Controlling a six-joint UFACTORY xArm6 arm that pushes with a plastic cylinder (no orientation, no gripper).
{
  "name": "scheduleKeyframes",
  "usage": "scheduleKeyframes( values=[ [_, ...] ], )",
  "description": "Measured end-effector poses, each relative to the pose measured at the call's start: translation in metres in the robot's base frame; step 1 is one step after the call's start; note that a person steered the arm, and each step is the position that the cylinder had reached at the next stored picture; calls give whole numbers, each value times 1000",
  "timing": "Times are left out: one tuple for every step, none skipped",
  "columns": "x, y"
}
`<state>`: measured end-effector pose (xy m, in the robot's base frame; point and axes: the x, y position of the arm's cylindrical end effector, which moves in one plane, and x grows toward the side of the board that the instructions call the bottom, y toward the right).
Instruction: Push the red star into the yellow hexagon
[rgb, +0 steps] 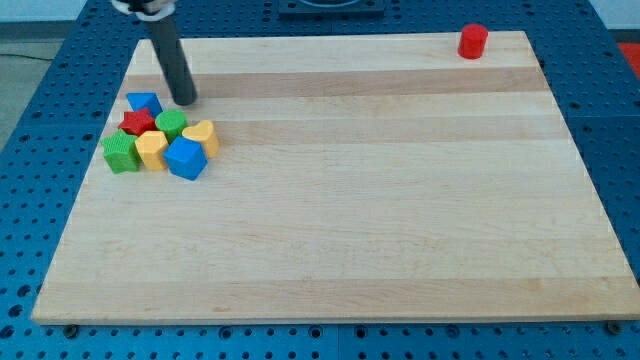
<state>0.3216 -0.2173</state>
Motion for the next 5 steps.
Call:
scheduleKeyframes(
  values=[
    [-5, -23],
    [-24, -46],
    [1, -72],
    [20, -68],
    [20, -25]
  ],
)
